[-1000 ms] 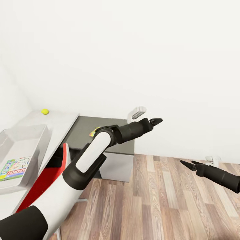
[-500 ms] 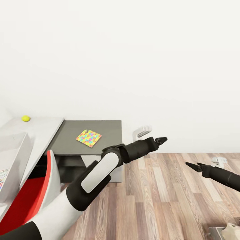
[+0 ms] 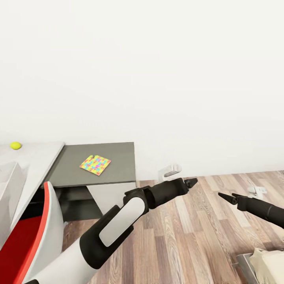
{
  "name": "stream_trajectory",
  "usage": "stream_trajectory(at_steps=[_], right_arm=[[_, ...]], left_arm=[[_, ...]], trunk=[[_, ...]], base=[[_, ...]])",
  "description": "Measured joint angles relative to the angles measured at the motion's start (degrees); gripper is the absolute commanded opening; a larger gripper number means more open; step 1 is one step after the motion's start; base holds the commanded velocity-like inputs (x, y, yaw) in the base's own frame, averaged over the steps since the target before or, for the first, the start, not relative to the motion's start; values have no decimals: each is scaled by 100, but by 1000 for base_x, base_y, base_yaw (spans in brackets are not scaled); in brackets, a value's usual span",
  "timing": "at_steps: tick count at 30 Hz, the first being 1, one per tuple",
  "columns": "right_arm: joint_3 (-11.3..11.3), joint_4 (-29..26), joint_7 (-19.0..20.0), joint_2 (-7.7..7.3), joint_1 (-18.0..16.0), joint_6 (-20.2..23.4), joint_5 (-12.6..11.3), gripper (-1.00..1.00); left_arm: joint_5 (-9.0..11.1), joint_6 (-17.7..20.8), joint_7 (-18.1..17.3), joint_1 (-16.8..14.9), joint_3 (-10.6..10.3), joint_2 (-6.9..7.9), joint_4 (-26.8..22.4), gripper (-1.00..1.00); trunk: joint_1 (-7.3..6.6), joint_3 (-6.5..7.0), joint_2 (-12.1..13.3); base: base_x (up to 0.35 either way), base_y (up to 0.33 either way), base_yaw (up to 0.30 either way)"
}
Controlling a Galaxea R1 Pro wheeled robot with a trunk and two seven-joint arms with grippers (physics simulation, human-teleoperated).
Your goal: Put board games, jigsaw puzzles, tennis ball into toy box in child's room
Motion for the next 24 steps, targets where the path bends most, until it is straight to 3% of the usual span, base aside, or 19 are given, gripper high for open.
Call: stream_trajectory(at_steps=[6, 12, 15, 24], right_arm=[[100, 4, -4, 8, 1, -9, 5, 100], [300, 13, -20, 18, 14, -17, 16, 100], [507, 27, -62, 28, 21, -24, 28, 100], [734, 38, -299, 91, 43, -25, 35, 100]], left_arm=[[-97, -178, -69, 209, -66, 22, 240, 100], [-390, -323, -153, 568, -156, 80, 482, 100], [-656, -373, -191, 876, -171, 162, 478, 100], [-932, -430, -217, 1310, -180, 368, 331, 100]], trunk=[[0, 33, 0], [-1, 79, 0], [-1, 104, 0], [-1, 186, 0]], base=[[-17, 0, -33], [-7, 0, -13], [-3, 0, -6], [-1, 0, -3]])
